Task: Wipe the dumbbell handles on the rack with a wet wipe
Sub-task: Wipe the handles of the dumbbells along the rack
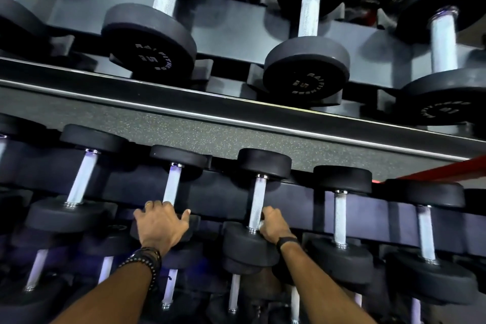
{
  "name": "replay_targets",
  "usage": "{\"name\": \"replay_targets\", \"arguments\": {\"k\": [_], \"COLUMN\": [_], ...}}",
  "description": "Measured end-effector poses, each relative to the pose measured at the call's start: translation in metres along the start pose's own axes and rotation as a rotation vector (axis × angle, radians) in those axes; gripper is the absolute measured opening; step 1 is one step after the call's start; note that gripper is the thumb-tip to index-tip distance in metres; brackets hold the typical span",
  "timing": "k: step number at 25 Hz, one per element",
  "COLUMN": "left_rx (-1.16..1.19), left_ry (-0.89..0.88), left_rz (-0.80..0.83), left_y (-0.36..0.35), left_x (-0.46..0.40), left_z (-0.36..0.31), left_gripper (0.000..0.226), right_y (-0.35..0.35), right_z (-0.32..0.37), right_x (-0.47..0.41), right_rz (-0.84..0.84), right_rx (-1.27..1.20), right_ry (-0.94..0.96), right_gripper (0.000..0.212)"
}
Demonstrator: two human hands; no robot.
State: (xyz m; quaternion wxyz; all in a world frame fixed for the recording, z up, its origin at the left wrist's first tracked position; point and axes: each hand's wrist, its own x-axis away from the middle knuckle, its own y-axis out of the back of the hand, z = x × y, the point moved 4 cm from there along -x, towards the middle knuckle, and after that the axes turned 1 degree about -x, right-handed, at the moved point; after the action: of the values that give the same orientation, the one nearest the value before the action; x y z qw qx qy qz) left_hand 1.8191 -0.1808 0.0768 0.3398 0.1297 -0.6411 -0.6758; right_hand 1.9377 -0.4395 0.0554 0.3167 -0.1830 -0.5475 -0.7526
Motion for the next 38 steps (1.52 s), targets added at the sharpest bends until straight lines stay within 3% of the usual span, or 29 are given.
{"name": "replay_targets", "arguments": {"k": [3, 6, 10, 11, 14, 18, 19, 23, 25, 27, 32, 36, 38], "left_rx": [-0.002, 0.017, 0.035, 0.040, 0.057, 0.052, 0.048, 0.057, 0.050, 0.050, 0.049, 0.040, 0.046], "left_ry": [-0.072, -0.076, -0.048, -0.047, -0.034, -0.028, -0.029, -0.022, -0.031, -0.020, -0.024, -0.020, -0.027], "left_rz": [0.009, -0.007, -0.003, 0.003, -0.007, 0.019, 0.031, 0.028, 0.026, 0.033, 0.032, 0.030, 0.029], "left_y": [-0.004, -0.004, 0.003, 0.004, 0.004, 0.003, 0.003, 0.005, 0.005, 0.004, 0.005, 0.004, 0.004], "left_x": [-0.001, -0.002, -0.001, -0.001, -0.002, -0.003, -0.002, -0.003, -0.003, -0.004, -0.004, -0.004, -0.004], "left_z": [0.000, 0.001, 0.001, 0.001, 0.003, 0.001, 0.002, 0.003, 0.002, 0.002, 0.003, 0.003, 0.003], "left_gripper": [0.063, 0.062, 0.061, 0.061, 0.060, 0.055, 0.055, 0.056, 0.056, 0.056, 0.057, 0.056, 0.056], "right_y": [0.004, 0.000, -0.015, -0.017, -0.018, -0.009, -0.010, -0.019, -0.012, -0.013, -0.013, -0.012, -0.023], "right_z": [0.004, 0.014, 0.023, 0.023, 0.018, 0.025, 0.028, 0.013, 0.009, 0.011, 0.015, 0.014, 0.016], "right_x": [0.004, 0.014, 0.011, 0.004, -0.014, -0.003, 0.000, -0.013, -0.011, -0.011, -0.010, -0.014, -0.012], "right_rz": [-0.085, -0.060, 0.041, 0.086, 0.204, 0.042, 0.016, 0.204, 0.195, 0.097, 0.271, 0.131, 0.146], "right_rx": [0.163, -0.198, -0.734, -0.836, -0.999, -0.660, -0.678, -1.087, -1.060, -0.877, -1.048, -0.756, -0.822], "right_ry": [-0.055, -0.134, -0.314, -0.345, -0.327, -0.328, -0.318, -0.278, -0.293, -0.296, -0.289, -0.328, -0.312], "right_gripper": [0.031, 0.040, 0.092, 0.092, 0.062, 0.072, 0.072, 0.079, 0.054, 0.044, 0.053, 0.058, 0.062]}}
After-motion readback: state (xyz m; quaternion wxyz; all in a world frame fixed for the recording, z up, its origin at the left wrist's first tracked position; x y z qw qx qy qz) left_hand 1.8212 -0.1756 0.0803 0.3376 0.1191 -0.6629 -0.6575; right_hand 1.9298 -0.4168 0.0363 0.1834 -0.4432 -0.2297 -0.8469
